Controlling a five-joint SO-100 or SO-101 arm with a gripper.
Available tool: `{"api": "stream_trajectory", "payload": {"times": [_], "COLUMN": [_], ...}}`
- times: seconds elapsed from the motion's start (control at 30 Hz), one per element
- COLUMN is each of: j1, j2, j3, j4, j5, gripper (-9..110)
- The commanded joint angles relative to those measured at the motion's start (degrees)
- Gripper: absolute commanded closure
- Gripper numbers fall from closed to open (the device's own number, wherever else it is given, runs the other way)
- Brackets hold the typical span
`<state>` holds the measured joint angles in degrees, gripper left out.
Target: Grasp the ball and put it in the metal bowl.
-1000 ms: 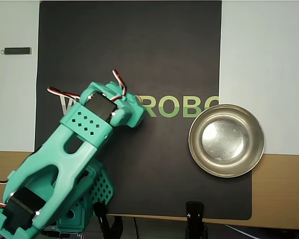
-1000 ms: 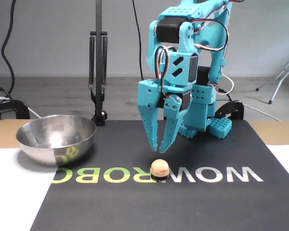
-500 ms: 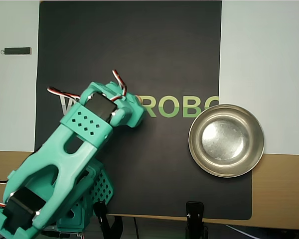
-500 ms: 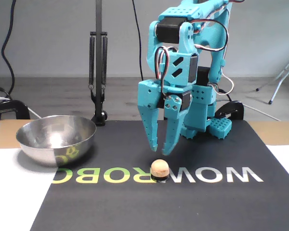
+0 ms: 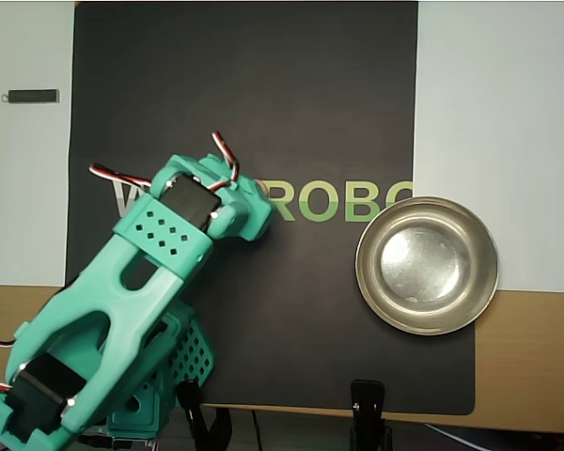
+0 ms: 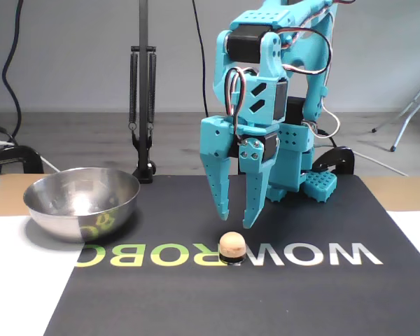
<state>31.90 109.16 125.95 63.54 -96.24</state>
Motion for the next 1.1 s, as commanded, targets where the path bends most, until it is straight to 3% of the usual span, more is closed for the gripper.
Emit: {"api": "stream_trajectory", "payload": {"times": [0.0,1.07], "j1": [-0.1,-0.2], "j2": [1.3,1.1], "j3": [-0.9,2.5], "j4": [-0.5,-6.1], "j5": [0.0,-0.2], "gripper": [60,59]}}
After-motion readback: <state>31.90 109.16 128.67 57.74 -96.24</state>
